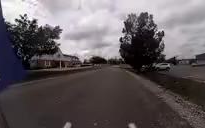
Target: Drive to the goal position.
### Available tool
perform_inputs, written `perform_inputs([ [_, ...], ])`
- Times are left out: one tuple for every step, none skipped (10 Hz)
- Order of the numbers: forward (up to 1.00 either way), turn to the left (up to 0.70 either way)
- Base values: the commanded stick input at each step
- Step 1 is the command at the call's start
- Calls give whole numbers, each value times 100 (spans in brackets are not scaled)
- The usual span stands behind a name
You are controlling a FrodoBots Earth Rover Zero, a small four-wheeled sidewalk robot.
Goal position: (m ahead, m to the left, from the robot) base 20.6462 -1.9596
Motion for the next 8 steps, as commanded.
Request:
perform_inputs([
  [60, 0],
  [60, 0],
  [60, 0],
  [60, 0],
  [60, 0],
  [60, 0],
  [60, 0],
  [60, 0],
])
